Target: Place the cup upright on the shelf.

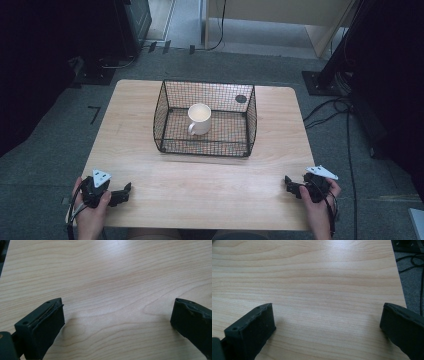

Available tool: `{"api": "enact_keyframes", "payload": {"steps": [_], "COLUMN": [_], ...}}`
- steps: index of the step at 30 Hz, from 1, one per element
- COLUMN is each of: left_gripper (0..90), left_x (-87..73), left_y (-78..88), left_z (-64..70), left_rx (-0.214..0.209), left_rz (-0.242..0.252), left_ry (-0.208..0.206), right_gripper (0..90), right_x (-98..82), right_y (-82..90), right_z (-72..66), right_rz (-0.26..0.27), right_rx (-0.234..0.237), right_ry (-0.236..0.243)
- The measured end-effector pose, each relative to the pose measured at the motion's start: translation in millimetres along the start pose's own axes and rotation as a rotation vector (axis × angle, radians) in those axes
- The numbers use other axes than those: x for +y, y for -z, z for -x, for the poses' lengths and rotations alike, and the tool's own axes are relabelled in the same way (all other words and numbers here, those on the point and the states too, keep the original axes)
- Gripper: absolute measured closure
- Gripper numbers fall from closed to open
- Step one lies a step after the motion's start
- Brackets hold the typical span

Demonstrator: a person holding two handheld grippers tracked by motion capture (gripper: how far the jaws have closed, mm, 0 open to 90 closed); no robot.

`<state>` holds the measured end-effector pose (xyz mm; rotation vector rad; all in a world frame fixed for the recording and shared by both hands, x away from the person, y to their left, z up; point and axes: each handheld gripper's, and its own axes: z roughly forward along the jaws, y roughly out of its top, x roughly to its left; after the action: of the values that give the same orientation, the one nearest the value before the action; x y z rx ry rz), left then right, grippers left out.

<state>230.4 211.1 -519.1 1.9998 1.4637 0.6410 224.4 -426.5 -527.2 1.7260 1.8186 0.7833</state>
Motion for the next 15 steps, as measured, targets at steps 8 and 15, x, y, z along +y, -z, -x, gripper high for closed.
{"api": "enact_keyframes", "payload": {"steps": [8,15], "left_gripper": [0.0,0.0], "left_x": [-3.4,-2.3], "left_y": [2.3,0.9], "left_z": [-11.2,-11.1], "left_rx": [-0.016,-0.004], "left_rz": [-0.014,-0.012], "left_ry": [0.029,0.045], "right_gripper": [0.0,0.0], "right_x": [0.0,0.0], "right_y": [0.0,0.0], "right_z": [0.0,0.0], "right_rz": [0.0,0.0], "right_rx": [0.0,0.0], "right_ry": [0.0,0.0]}}
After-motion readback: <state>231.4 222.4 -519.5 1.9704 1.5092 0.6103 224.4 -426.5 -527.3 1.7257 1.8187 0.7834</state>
